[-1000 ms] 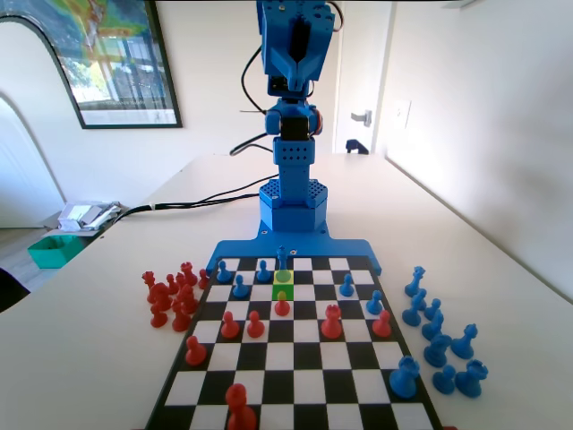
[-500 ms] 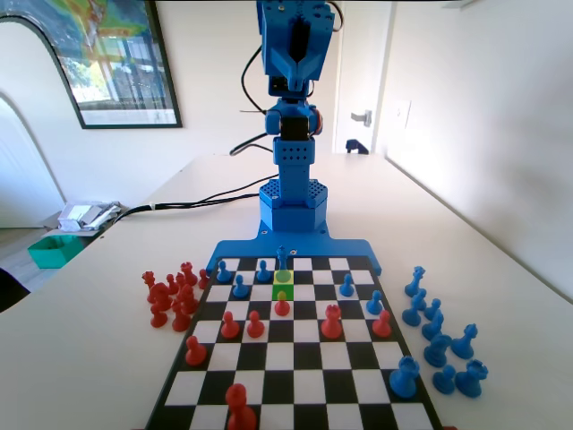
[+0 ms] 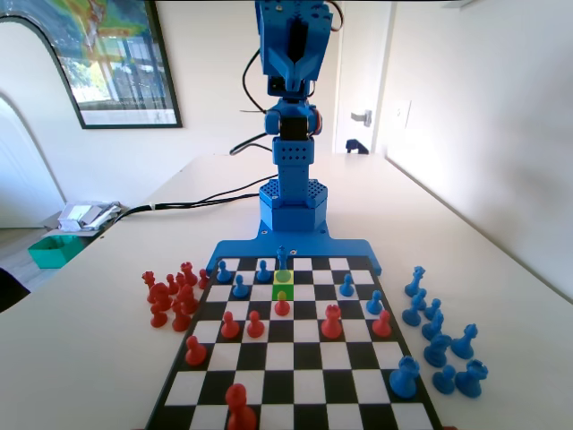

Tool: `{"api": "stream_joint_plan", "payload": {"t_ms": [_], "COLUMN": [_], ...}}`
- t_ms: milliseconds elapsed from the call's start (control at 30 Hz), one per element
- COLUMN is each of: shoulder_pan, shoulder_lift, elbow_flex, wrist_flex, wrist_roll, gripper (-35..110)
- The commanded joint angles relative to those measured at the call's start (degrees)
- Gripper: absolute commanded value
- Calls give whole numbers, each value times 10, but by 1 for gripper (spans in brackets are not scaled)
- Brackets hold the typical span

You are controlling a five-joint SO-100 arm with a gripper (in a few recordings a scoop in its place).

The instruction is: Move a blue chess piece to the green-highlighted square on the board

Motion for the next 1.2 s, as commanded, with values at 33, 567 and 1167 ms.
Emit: {"api": "stream_joint_plan", "payload": {"t_ms": [33, 567, 1167], "shoulder_pan": [-9, 3, 125], "shoulder_lift": [-84, -292, -501], "elbow_flex": [-94, -152, -70], "wrist_flex": [50, 119, -53], "wrist_roll": [-8, -206, -439], "gripper": [1, 1, 1]}}
